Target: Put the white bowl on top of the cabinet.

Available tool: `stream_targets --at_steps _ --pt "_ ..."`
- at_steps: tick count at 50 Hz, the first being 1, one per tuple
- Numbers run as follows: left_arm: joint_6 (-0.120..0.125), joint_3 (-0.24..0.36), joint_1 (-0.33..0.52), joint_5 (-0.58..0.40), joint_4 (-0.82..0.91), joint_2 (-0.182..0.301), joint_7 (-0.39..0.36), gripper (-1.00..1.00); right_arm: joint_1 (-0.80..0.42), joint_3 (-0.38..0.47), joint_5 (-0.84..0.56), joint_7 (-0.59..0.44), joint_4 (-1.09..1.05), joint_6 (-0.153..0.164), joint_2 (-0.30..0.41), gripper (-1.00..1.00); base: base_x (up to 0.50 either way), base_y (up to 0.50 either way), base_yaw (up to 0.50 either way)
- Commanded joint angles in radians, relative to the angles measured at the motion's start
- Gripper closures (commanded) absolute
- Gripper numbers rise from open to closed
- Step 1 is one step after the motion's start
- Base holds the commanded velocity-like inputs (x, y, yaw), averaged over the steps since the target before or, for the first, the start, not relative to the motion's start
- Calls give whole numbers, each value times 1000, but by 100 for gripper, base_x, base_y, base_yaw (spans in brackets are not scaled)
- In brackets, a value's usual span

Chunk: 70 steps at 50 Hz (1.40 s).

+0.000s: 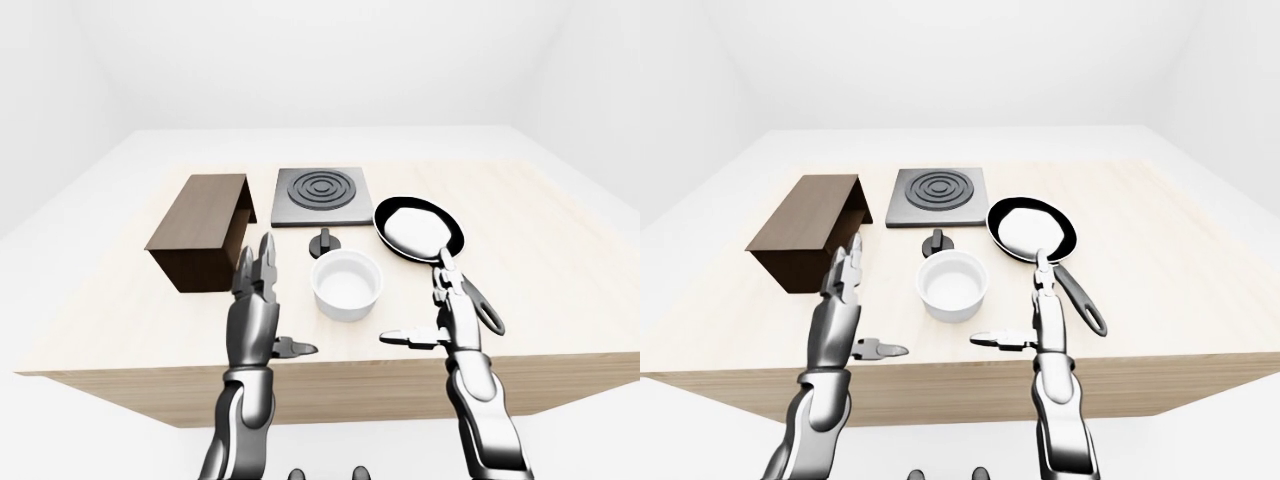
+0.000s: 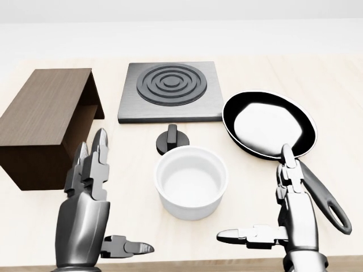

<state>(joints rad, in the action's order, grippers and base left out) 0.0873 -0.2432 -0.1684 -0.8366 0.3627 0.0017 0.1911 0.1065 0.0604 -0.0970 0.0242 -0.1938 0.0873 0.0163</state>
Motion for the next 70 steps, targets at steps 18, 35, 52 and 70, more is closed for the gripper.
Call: stream_targets --at_steps 18,35,52,70 --pt "0 -113 103 -374 -19 -41 -96 -100 25 0 -5 -3 -38 0 -6 -100 0 0 0" --pt "0 -96 178 -531 -135 -73 -135 -100 33 12 5 -12 -73 0 -5 -100 0 0 0" --pt "0 -128 193 -639 -198 -91 -185 -100 28 21 12 -16 -70 0 -3 -100 0 0 0" --pt "0 -136 224 -674 -266 -111 -223 -100 25 31 22 -26 -82 0 0 -100 0 0 0"
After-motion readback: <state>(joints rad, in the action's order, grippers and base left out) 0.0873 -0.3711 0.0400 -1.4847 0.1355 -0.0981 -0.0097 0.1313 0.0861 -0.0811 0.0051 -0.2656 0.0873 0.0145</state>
